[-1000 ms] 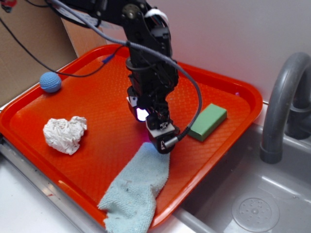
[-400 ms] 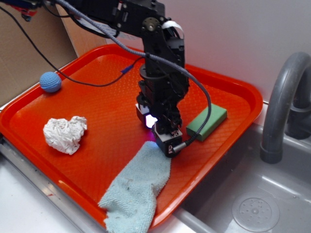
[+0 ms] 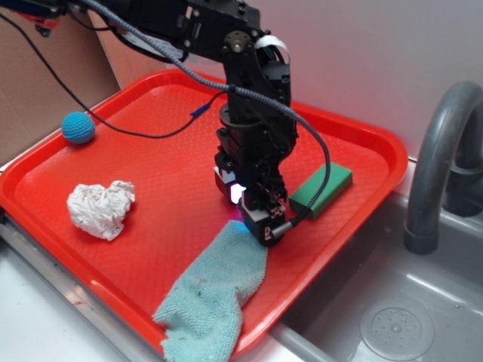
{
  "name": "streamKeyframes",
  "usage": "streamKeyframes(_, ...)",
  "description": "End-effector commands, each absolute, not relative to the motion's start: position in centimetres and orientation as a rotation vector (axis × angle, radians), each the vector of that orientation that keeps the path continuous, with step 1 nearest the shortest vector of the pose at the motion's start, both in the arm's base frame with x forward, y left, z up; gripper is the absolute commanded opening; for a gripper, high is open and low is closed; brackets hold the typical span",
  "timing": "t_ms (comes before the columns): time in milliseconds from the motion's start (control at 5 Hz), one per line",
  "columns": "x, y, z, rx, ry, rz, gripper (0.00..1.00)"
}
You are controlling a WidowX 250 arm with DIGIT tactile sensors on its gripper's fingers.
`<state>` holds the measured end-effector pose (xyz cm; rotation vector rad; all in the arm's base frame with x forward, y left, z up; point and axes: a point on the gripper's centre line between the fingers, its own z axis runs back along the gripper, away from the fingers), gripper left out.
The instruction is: Grab the rock.
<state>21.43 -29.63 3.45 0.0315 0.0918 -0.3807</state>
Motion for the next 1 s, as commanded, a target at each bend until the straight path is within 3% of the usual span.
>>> streamKeyframes(0, 18.5, -24.5, 11.6, -0.08, 0.021, -0.374, 0.0)
streamKeyframes(600, 17.2, -16.1, 19.2, 0.015, -0.126, -0.121, 0.0)
streamKeyframes(800, 18.0, -15.1, 20.1, -0.002, -0.177, -0.076, 0.0)
